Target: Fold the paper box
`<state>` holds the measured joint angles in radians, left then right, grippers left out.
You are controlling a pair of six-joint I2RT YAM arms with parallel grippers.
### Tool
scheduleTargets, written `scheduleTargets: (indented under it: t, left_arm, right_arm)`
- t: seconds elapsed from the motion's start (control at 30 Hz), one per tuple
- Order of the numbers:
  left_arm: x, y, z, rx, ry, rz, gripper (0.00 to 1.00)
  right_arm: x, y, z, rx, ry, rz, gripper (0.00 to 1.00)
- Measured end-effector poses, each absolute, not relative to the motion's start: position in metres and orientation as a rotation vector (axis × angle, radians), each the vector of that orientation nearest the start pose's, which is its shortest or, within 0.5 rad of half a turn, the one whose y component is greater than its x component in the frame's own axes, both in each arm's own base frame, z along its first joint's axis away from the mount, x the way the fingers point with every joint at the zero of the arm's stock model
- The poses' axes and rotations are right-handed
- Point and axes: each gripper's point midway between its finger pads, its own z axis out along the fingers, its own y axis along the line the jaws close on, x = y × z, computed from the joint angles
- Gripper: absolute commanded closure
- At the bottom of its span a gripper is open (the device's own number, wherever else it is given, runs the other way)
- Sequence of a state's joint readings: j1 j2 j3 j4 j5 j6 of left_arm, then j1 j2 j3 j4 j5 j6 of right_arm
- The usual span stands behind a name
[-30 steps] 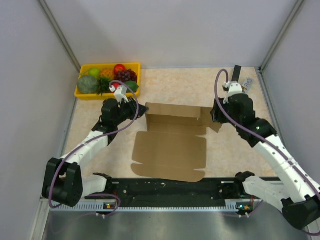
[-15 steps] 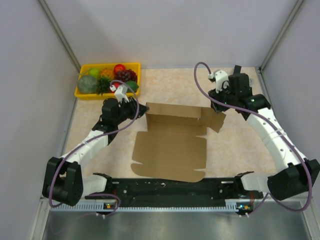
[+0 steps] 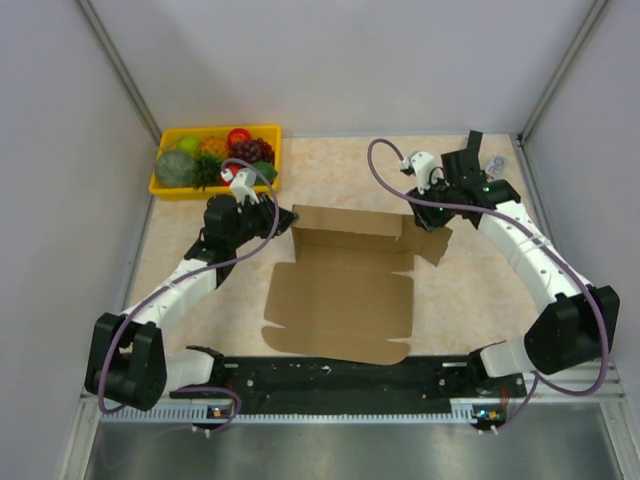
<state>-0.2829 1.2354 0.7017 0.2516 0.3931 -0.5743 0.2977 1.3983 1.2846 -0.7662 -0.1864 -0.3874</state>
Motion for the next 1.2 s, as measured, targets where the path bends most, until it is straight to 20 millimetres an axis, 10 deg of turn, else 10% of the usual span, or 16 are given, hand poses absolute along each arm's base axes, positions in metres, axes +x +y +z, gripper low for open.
scheduleTargets:
  t: [0.37, 0.67, 1.0, 1.2]
  left_arm:
    - [0.343, -0.191, 0.194, 0.009, 1.958, -0.938, 0.70]
    - [0.336, -0.182, 0.196, 0.038, 1.994, -0.847, 0.49]
    - [0.279, -0.171, 0.278, 0.177, 1.713, -0.774, 0.54]
    - [0.221, -0.231, 0.220, 0.437, 1.703, -0.878, 0.43]
  right_arm:
    - [0.332, 0.129, 0.187, -0.932, 2.246, 0.247, 0.80]
    - [0.335, 0.134, 0.183, -0.926, 2.194, 0.227, 1.00]
    - [0.325, 0.148, 0.184, -0.852, 2.198, 0.240, 1.00]
    - [0.318, 0.160, 0.185, -0.856, 2.188, 0.266, 1.00]
